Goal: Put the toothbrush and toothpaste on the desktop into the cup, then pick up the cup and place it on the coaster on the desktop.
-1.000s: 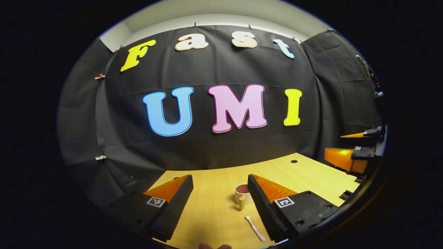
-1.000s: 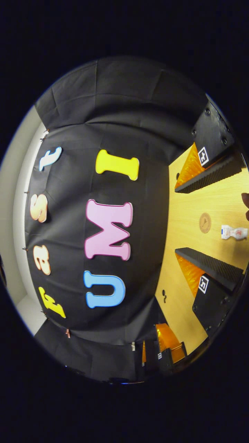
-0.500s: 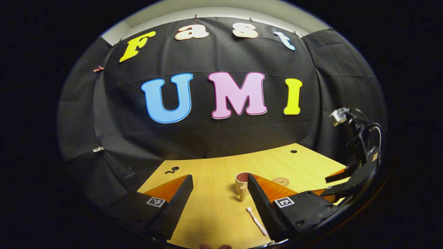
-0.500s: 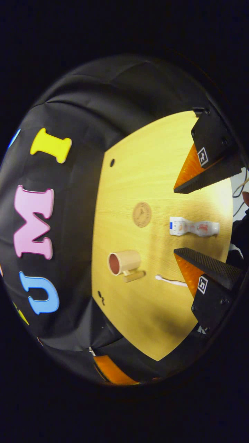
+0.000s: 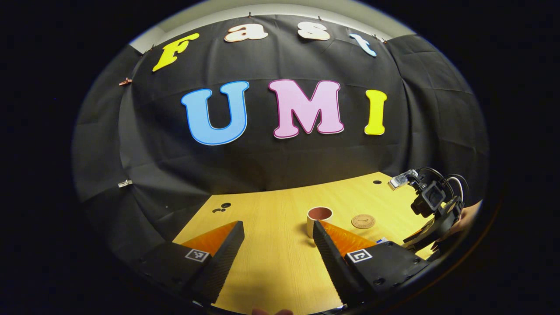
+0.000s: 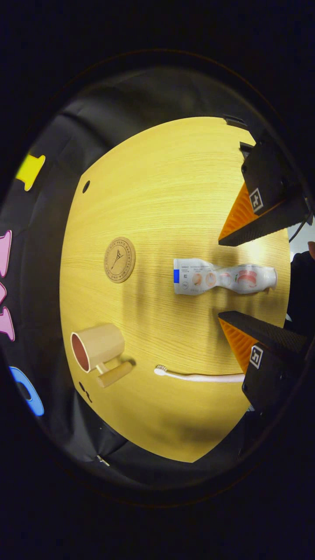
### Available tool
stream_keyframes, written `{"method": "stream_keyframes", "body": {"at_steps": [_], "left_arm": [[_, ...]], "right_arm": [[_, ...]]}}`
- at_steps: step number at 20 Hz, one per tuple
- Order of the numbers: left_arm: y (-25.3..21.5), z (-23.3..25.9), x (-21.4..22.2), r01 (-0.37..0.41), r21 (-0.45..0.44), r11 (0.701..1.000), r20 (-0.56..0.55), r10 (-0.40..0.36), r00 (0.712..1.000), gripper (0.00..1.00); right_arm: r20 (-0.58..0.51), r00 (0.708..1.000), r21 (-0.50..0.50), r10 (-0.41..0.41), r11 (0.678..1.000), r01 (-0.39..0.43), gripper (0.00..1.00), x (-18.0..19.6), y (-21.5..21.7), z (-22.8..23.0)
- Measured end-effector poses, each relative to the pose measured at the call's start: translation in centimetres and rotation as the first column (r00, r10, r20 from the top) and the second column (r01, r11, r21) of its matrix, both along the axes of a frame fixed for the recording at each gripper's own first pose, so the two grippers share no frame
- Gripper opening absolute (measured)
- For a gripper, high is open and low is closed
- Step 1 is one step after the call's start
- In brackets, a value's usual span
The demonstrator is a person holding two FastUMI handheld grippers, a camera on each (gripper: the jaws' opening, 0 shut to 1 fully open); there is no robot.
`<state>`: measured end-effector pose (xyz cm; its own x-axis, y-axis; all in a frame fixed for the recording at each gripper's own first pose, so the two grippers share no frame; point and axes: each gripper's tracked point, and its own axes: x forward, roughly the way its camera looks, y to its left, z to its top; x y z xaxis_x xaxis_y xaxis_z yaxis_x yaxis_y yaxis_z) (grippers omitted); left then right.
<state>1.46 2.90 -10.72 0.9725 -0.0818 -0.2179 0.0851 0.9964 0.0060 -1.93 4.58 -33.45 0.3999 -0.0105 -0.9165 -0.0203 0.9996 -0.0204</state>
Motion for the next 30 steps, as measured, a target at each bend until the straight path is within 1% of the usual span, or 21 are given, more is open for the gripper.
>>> {"method": "stream_keyframes", "body": {"at_steps": [3, 4, 7, 10, 11, 12, 13, 16, 17, 18, 21, 22, 23, 25, 26, 28, 30], "left_arm": [[0.6, -0.8, 0.1, -0.008, -0.001, 1.000, -0.011, 0.008, 1.000, 0.98], [0.8, -0.9, 0.2, -0.009, -0.002, 1.000, -0.015, 0.009, 1.000, 0.98], [1.2, -1.6, 0.3, -0.009, -0.005, 1.000, -0.025, 0.009, 1.000, 0.98], [1.6, -1.9, 0.5, -0.010, -0.003, 1.000, -0.030, 0.010, 1.000, 0.98], [1.8, -2.1, 0.6, -0.011, -0.002, 1.000, -0.031, 0.011, 0.999, 0.98], [1.9, -2.1, 0.7, -0.012, -0.002, 1.000, -0.033, 0.012, 0.999, 0.98], [2.0, -2.4, 0.7, -0.013, -0.002, 1.000, -0.037, 0.013, 0.999, 0.98], [2.2, -2.8, 1.0, -0.013, -0.005, 1.000, -0.050, 0.013, 0.999, 0.98], [2.3, -2.9, 0.9, -0.013, -0.005, 1.000, -0.051, 0.013, 0.999, 0.98], [2.3, -2.9, 1.0, -0.012, -0.004, 1.000, -0.050, 0.012, 0.999, 0.98], [2.3, -2.9, 1.1, -0.007, -0.003, 1.000, -0.045, 0.007, 0.999, 0.98], [2.4, -2.8, 1.1, -0.006, -0.003, 1.000, -0.044, 0.006, 0.999, 0.96], [2.3, -2.9, 1.1, -0.004, -0.003, 1.000, -0.044, 0.004, 0.999, 0.96], [2.2, -3.0, 1.0, -0.003, -0.001, 1.000, -0.046, 0.003, 0.999, 0.96], [2.2, -2.9, 1.0, -0.003, 0.001, 1.000, -0.045, 0.003, 0.999, 0.96], [2.1, -2.9, 0.9, -0.001, 0.004, 1.000, -0.046, 0.001, 0.999, 0.96], [2.1, -2.9, 0.8, 0.001, 0.009, 1.000, -0.047, -0.001, 0.999, 0.96]], "right_arm": [[-0.058, 0.998, -0.012, -0.006, 1.000, 0.006, 0.89, -0.1, 0.1, -1.1], [-0.067, 0.998, -0.015, -0.008, 1.000, 0.007, 0.87, 0.0, 0.2, -1.4], [-0.087, 0.996, -0.034, -0.009, 0.999, 0.007, 0.78, 0.3, -0.1, -2.2], [-0.113, 0.993, -0.038, -0.015, 0.999, 0.011, 0.77, 0.6, -0.3, -2.8], [-0.113, 0.993, -0.033, -0.024, 0.999, 0.021, 0.72, 0.9, -0.2, -2.8], [-0.122, 0.992, -0.032, -0.031, 0.999, 0.027, 0.71, 1.0, -0.3, -2.9], [-0.130, 0.991, -0.025, -0.035, 0.999, 0.032, 0.63, 1.1, -0.2, -3.0], [-0.148, 0.987, -0.020, -0.058, 0.998, 0.055, 0.47, 1.1, -0.3, -3.0], [-0.151, 0.987, -0.014, -0.063, 0.998, 0.062, 0.37, 1.1, -0.2, -3.0], [-0.148, 0.987, -0.012, -0.069, 0.998, 0.068, 0.40, 1.1, -0.2, -2.9], [-0.128, 0.991, 0.001, -0.041, 0.999, 0.042, 0.33, 1.0, -0.2, -2.7], [-0.105, 0.993, 0.013, -0.052, 0.998, 0.053, 0.33, 1.2, -0.1, -2.6], [-0.072, 0.995, 0.044, -0.070, 0.996, 0.073, 0.27, 1.5, 0.1, -2.5], [0.017, 0.993, 0.117, -0.114, 0.987, 0.111, 0.27, 2.2, 0.4, -1.0], [0.068, 0.990, 0.141, -0.123, 0.984, 0.113, 0.27, 2.5, 0.4, -0.2], [0.174, 0.978, 0.164, -0.111, 0.983, 0.082, 0.27, 3.3, 0.4, 2.0], [0.266, 0.957, 0.222, -0.118, 0.973, 0.058, 0.27, 4.5, 1.3, 4.9]]}}
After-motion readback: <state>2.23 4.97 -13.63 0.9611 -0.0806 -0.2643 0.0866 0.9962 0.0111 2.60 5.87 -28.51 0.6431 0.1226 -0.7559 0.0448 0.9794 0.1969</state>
